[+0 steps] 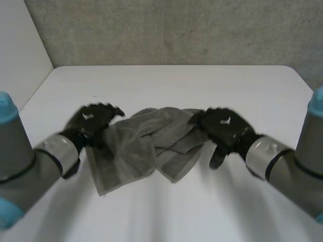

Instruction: Fold the towel.

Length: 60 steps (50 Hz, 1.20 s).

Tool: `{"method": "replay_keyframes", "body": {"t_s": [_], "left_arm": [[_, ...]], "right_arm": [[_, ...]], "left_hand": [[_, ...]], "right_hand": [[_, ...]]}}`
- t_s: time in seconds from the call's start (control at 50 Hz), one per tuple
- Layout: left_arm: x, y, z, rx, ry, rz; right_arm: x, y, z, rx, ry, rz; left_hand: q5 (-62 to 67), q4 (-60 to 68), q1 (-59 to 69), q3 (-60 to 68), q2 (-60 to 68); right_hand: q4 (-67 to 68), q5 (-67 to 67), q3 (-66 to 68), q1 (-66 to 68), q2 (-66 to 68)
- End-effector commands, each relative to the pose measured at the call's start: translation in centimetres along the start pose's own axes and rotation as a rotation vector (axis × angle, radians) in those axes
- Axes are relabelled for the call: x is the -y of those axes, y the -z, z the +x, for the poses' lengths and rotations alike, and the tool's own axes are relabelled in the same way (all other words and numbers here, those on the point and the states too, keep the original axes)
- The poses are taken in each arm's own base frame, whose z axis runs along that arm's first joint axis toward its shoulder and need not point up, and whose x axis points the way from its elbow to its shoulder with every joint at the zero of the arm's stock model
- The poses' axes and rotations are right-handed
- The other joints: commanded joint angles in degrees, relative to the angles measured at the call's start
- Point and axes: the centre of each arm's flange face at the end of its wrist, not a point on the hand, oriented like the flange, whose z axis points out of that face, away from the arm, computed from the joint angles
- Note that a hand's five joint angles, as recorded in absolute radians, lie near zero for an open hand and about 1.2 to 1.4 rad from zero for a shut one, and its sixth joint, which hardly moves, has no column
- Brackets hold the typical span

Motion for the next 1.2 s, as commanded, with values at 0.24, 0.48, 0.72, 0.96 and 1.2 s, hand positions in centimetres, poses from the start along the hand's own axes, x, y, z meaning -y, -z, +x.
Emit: {"method": "replay_keyframes", "body": {"t_s": [0.24, 0.48, 0.72, 0.96, 1.2], "left_arm": [[-5.6, -0.9, 4.9, -0.14, -0.025, -0.14], [-5.0, -5.0, 4.5, -0.071, -0.039, -0.06], [-5.3, -8.3, 4.6, -0.032, -0.055, -0.035], [-5.0, -9.8, 3.8, 0.041, -0.056, -0.014], [-3.2, -9.3, 2.0, 0.085, -0.047, 0.019]], "right_arm": [[-4.0, -6.5, -3.0, 0.114, -0.009, -0.107], [-4.6, -11.6, 0.3, -0.039, 0.034, -0.079], [-1.9, -9.9, 5.4, -0.153, -0.008, 0.0], [-3.7, -9.3, 7.9, -0.186, -0.039, -0.046], [-3.3, -8.9, 9.8, -0.235, -0.039, -0.02]], "left_hand": [[1.84, -3.76, -0.52, -3.3, 0.83], [1.33, -3.76, -1.02, -3.3, 0.33], [2.84, -3.76, 0.49, -3.3, 1.84], [45.74, -3.76, 43.39, -3.3, 44.74], [57.73, -3.76, 55.38, -3.3, 56.73]], "right_hand": [[-4.35, -5.73, -3.01, -5.81, -5.34], [-4.35, 63.59, -3.01, 63.51, 63.98], [-4.35, 63.66, -3.01, 63.58, 64.06], [-4.35, 63.66, -3.01, 63.58, 64.06], [-4.35, 59.52, -3.01, 59.44, 59.91]]}}
